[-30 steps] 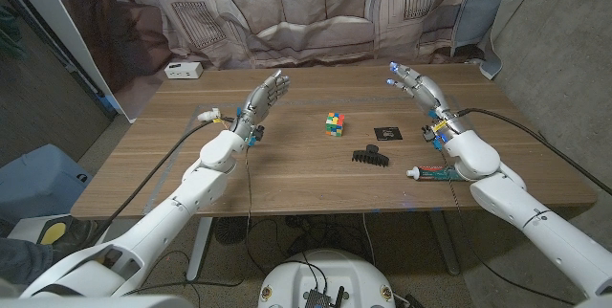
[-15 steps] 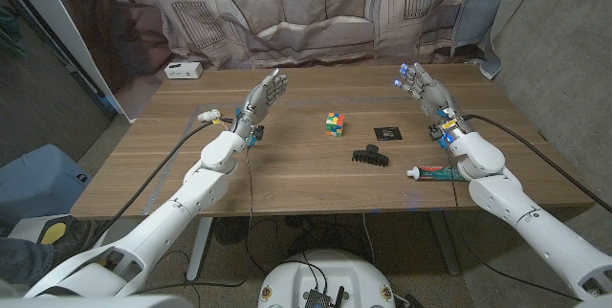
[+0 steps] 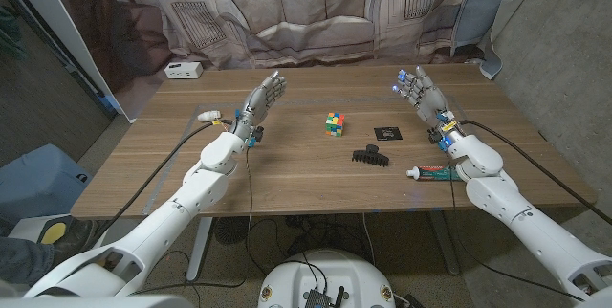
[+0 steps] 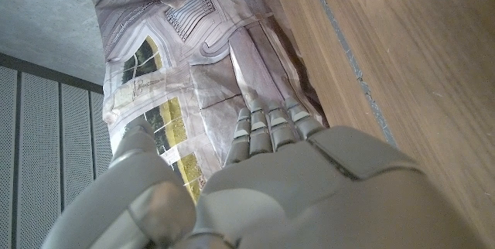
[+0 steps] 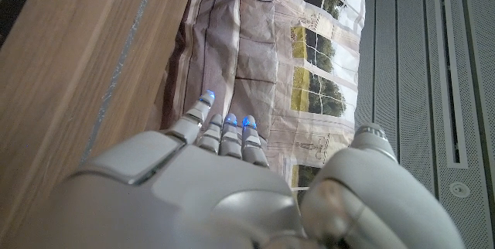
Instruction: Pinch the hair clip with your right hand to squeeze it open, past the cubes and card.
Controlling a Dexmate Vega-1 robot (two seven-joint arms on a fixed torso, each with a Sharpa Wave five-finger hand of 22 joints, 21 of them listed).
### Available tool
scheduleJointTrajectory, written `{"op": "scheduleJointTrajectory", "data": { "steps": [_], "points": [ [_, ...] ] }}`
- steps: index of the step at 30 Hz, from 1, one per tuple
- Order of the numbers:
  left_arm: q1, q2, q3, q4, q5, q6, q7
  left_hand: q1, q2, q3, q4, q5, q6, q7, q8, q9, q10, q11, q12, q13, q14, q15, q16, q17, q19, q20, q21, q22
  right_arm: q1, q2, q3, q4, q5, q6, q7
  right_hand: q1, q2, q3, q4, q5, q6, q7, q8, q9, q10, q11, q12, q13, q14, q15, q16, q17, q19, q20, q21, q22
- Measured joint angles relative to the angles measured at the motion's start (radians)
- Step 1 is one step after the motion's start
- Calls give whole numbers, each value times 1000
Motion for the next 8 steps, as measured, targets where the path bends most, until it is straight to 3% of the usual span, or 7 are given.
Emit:
{"op": "scheduleJointTrajectory", "data": {
  "steps": [8],
  "points": [
    [9, 8, -3, -7, -6, 5, -3, 0, 0, 0, 0, 0, -2, -2, 0, 0, 0, 0, 0, 0, -1, 1, 0, 0, 0, 0, 0, 0, 2, 13, -1, 7, 14, -13, 10, 0, 0, 0, 0, 0, 0, 0, 0, 0, 0, 0, 0, 0, -5, 5, 0, 0, -5, -5, 0, 0]
  ]
}}
